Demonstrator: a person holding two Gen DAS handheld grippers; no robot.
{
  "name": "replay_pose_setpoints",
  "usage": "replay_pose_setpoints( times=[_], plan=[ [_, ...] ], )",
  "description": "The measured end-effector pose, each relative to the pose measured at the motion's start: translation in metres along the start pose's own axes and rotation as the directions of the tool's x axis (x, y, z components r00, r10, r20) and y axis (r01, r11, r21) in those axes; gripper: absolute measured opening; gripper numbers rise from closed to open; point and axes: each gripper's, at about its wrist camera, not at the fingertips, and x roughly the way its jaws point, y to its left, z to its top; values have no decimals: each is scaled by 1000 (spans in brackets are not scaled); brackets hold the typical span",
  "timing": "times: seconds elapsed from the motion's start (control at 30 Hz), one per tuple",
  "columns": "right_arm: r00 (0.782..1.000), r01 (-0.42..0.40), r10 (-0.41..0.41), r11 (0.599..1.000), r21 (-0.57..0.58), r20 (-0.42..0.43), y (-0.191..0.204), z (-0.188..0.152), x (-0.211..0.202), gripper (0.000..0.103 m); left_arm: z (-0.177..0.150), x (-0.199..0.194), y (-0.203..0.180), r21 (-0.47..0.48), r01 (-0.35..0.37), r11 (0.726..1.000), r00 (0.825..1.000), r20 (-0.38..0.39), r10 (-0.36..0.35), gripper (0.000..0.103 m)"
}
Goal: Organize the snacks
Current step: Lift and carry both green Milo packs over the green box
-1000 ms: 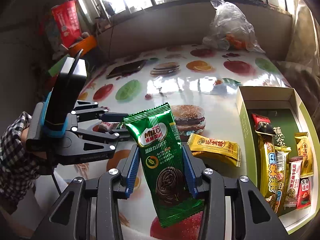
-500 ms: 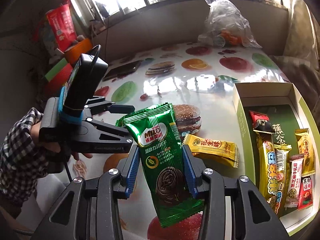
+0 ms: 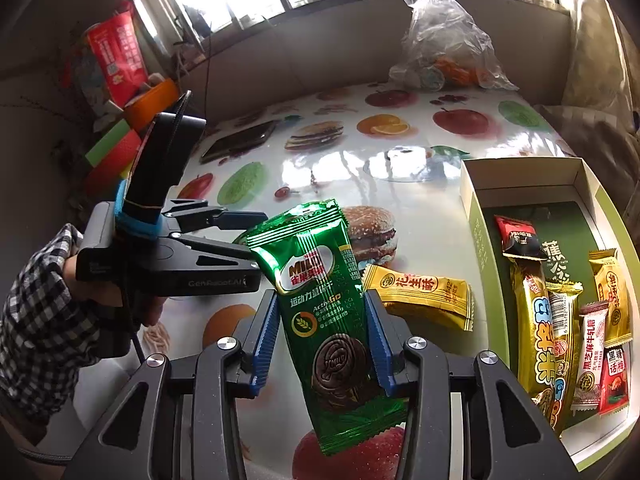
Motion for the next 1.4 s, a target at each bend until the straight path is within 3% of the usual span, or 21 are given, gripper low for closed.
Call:
replay_pose_setpoints(
  times=[0.27, 1.07, 1.4],
  plan=[
    [1000, 2, -2, 1000, 6, 3, -1, -2, -1, 41, -1, -4, 2, -38, 4, 999, 1000, 19, -4, 45],
    [995, 56, -56, 998, -4, 78, 17, 4, -28, 41, -19, -75, -3, -123, -27, 992, 988, 149, 46, 45],
    [989, 78, -78, 997, 3, 122, 17, 5, -51, 41, -16, -98, -14, -112, -28, 993, 981, 190, 49, 45]
  ],
)
